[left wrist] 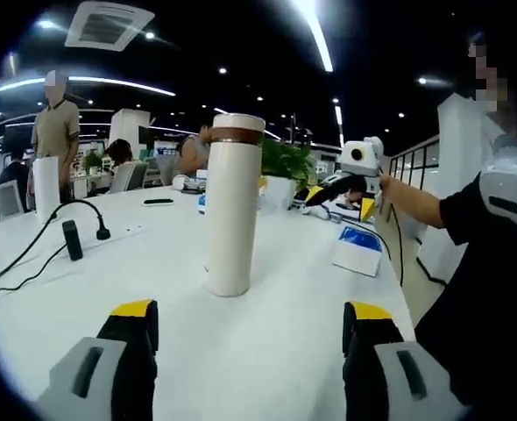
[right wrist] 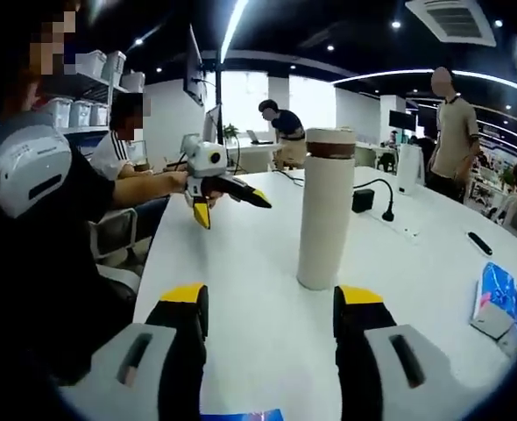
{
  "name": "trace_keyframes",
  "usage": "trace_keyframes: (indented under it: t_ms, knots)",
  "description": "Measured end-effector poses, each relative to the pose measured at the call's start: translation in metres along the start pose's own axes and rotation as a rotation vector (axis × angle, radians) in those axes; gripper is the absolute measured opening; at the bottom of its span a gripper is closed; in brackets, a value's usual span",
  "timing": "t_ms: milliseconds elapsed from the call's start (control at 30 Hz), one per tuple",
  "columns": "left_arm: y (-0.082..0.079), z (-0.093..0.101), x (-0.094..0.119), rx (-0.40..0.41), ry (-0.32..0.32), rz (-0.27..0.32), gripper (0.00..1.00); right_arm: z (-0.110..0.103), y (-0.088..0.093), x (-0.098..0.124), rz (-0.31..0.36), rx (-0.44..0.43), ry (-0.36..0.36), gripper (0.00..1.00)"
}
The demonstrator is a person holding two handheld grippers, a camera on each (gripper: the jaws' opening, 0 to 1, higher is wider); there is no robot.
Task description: Grasp the water cup twist off the cup lid place the cup lid on the table
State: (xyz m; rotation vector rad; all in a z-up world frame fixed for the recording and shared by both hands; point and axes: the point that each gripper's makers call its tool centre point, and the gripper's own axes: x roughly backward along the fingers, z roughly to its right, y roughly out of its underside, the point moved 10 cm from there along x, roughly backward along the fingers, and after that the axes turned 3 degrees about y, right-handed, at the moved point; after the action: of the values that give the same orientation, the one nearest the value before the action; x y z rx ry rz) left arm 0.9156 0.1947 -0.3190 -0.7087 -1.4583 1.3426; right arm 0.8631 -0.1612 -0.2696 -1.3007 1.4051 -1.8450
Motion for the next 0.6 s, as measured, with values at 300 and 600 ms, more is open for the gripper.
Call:
trace_keyframes:
  t_ms: [300,600]
  knots:
    - [0.002,-0.002,-0.005,0.001,0.002,-0.001,0.88,0.002,0.007,-0.009,0.005,-0.018,-0.012,0.6]
    - [0.006,-0.007,-0.018,0.033,0.018,0.029,0.87,0.006,0.009,-0.011,0.037,-0.054,-0.022,0.6]
